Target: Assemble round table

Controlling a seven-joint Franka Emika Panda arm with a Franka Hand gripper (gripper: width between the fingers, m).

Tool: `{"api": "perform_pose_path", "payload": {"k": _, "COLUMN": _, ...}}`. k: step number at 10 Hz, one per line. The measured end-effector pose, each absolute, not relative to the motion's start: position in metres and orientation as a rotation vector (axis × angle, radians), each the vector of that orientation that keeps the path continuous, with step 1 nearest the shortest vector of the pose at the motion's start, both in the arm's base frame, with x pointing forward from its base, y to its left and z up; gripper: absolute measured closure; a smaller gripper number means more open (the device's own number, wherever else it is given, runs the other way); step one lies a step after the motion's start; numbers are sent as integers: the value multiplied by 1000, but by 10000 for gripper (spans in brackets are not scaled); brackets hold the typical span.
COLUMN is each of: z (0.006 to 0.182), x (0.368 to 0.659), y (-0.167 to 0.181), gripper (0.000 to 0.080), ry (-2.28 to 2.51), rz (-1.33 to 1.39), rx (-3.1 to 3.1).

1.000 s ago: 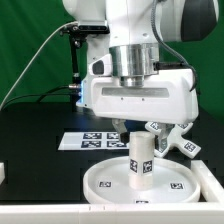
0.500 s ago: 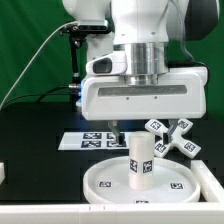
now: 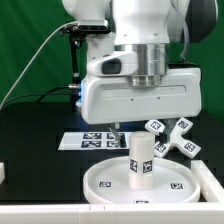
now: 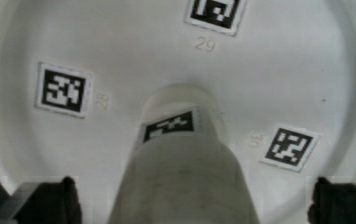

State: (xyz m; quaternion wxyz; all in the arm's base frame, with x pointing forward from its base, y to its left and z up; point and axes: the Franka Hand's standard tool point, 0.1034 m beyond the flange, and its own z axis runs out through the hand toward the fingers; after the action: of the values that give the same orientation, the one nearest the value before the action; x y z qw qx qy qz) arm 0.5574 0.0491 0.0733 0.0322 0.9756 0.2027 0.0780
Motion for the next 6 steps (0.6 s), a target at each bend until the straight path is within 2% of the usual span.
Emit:
{"api": "perform_pose_path", "payload": {"k": 1, "z": 76, "x": 559, "y": 46, "gripper": 150, "ry": 808, "rz": 281, "rx": 2920}}
{"api": "perform_pose_path", "payload": {"k": 5, "z": 76, "x": 559, "y": 40, "gripper": 178, "ry": 802, "rz": 278, "rx": 2920}}
{"api": "perform_pose_path", "payload": {"k": 6, "z": 76, "x": 559, "y": 40, "gripper": 350, "ry": 801, "rz": 278, "rx": 2920}}
